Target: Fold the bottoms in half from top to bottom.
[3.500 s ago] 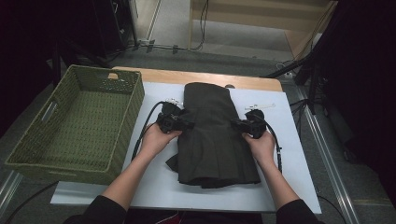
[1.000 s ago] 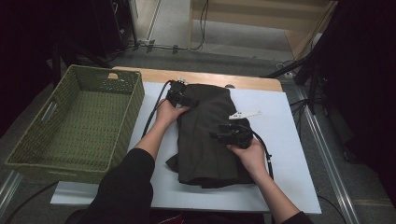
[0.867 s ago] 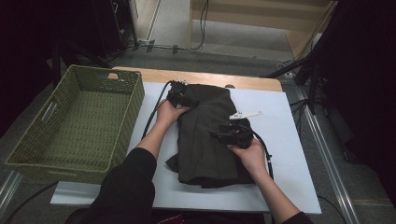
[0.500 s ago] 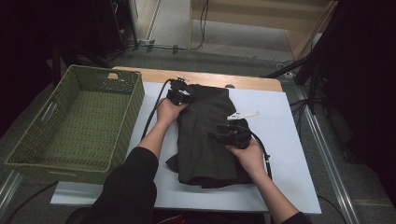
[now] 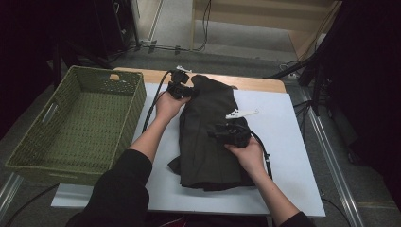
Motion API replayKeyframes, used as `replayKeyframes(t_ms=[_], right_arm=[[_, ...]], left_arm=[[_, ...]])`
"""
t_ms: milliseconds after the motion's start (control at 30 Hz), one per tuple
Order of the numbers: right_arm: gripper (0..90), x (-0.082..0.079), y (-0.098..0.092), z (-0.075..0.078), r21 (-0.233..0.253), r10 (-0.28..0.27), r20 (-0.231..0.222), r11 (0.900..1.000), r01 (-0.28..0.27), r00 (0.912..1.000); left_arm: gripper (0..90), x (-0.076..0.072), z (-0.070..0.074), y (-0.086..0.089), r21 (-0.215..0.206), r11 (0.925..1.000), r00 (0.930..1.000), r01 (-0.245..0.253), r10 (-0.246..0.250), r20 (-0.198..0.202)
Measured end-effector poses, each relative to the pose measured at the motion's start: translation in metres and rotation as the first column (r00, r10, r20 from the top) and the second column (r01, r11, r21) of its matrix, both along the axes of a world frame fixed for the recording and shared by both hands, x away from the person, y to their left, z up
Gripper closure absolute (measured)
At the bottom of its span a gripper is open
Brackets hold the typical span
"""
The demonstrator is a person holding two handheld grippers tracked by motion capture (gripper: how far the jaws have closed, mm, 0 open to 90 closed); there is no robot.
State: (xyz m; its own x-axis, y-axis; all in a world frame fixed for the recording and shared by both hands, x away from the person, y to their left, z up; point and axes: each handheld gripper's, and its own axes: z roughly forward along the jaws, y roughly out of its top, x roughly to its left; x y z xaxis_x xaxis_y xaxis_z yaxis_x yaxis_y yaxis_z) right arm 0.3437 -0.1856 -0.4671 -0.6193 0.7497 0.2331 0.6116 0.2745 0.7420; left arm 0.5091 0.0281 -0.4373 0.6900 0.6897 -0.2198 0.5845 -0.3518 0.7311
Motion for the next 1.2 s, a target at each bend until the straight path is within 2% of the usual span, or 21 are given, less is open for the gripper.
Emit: replayKeyframes(t_ms=[133, 367, 500, 700, 1033, 1200], right_arm=[[50.0, 0.001, 0.004, 0.0, -0.008, 0.007, 0.002, 1.0, -0.007, 1.0], [59.2, 0.003, 0.009, 0.001, -0.025, 0.007, 0.009, 1.0, -0.006, 0.9999], [66.4, 0.003, 0.011, 0.001, -0.036, 0.008, 0.01, 0.999, -0.007, 0.9999], [73.1, 0.004, 0.013, -0.001, -0.042, 0.012, -0.001, 0.999, -0.012, 0.9999], [74.3, 0.007, 0.011, -0.005, -0.051, 0.0, -0.025, 0.999, -0.002, 0.9997], [66.7, 0.009, 0.001, -0.004, -0.047, -0.018, -0.035, 0.999, 0.016, 0.9992]], left_arm=[[84.5, -0.005, 0.007, -0.001, 0.004, 0.9999, 0.9999, 0.012, -0.012, 0.008], [84.5, -0.015, 0.019, -0.003, 0.01, 0.9988, 0.9983, 0.049, -0.049, 0.032], [84.5, -0.022, 0.024, -0.003, 0.003, 0.9976, 0.9966, 0.069, -0.069, 0.045], [84.5, -0.032, 0.028, 0.0, -0.017, 0.9958, 0.9952, 0.09, -0.09, 0.038], [84.4, -0.049, 0.038, 0.004, -0.026, 0.9903, 0.9899, 0.136, -0.135, 0.042], [84.4, -0.058, 0.042, 0.003, -0.022, 0.9874, 0.9867, 0.156, -0.155, 0.048]])
